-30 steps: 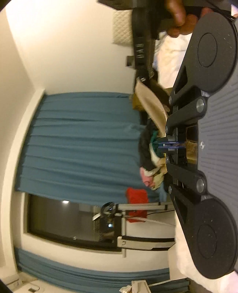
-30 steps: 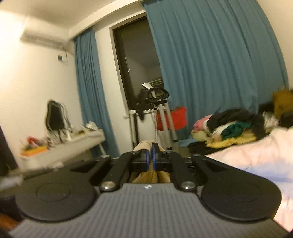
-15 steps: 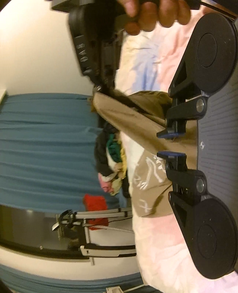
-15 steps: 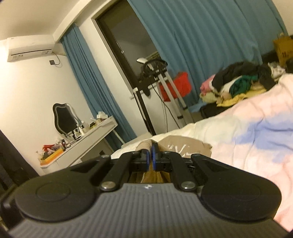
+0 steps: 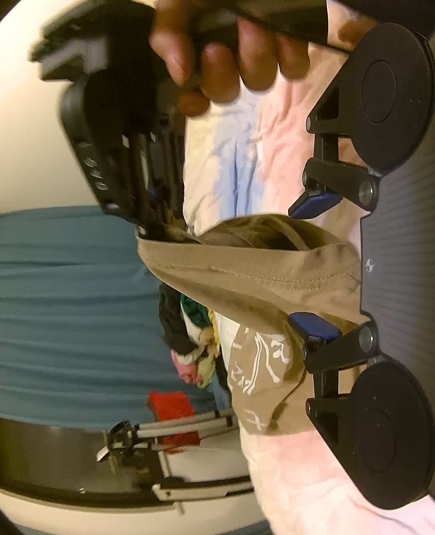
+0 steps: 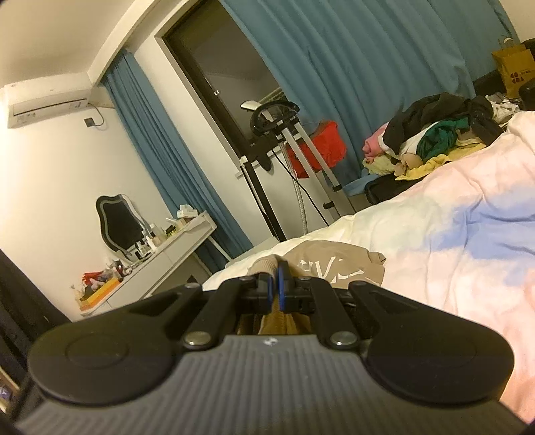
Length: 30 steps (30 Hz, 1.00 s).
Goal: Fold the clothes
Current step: 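Lift the T-shirt with both grippers and shake it open in the air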
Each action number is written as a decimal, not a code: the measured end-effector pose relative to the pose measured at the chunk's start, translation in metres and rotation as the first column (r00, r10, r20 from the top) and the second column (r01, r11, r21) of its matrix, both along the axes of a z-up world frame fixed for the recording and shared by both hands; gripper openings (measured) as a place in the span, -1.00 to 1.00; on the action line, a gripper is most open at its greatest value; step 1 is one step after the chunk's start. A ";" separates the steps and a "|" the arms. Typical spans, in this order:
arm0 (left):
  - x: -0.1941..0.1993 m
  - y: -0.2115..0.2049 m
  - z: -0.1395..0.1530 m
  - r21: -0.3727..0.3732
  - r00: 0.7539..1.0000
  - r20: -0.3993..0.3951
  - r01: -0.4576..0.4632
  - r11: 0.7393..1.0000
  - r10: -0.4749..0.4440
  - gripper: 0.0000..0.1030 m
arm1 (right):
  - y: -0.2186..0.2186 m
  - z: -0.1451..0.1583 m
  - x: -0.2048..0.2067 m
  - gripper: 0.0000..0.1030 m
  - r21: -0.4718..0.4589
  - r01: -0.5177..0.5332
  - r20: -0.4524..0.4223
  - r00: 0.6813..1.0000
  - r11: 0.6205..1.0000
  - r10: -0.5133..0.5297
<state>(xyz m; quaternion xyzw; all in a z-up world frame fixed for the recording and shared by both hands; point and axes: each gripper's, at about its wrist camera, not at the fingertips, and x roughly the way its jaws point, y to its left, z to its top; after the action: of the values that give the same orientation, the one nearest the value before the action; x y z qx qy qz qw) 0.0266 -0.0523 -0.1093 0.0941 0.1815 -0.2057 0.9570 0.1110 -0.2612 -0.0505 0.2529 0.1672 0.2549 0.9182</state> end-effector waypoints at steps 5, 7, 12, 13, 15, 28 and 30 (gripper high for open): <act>0.020 0.013 0.001 0.023 0.952 0.053 -0.304 0.952 0.303 0.43 | -0.002 0.001 -0.015 -0.87 -0.029 0.114 0.046 0.993 0.993 -0.112; 0.024 0.031 0.009 -0.032 0.915 0.067 -0.397 0.917 0.399 0.51 | -0.003 -0.002 -0.017 -0.87 -0.061 0.190 0.052 0.981 0.980 -0.187; 0.019 0.045 0.017 -0.018 0.879 0.106 -0.465 0.885 0.464 0.54 | 0.003 -0.013 -0.015 -0.79 -0.163 0.329 0.073 0.944 0.930 -0.321; 0.018 0.047 0.016 -0.004 0.875 0.107 -0.474 0.881 0.471 0.54 | 0.008 -0.014 -0.014 -0.77 -0.197 0.348 0.093 0.937 0.916 -0.336; 0.020 0.049 0.017 0.019 0.863 0.112 -0.498 0.867 0.493 0.54 | 0.019 -0.017 -0.014 -0.51 -0.272 0.386 0.136 0.922 0.881 -0.362; 0.026 0.108 0.046 -0.102 0.791 -0.021 -0.611 0.785 0.612 0.50 | 0.034 -0.070 -0.007 0.10 -0.545 0.332 -0.114 0.880 0.770 -0.460; 0.018 0.110 0.057 -0.140 0.797 0.025 -0.595 0.792 0.603 0.54 | 0.027 -0.049 -0.018 0.20 -0.492 0.425 -0.025 0.866 0.760 -0.500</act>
<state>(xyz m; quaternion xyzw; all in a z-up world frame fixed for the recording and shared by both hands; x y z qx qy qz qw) 0.0450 0.0574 -0.0526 -0.0213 0.1556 0.1004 0.9825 0.0934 -0.2339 -0.0997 0.0748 0.2266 -0.0487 0.9699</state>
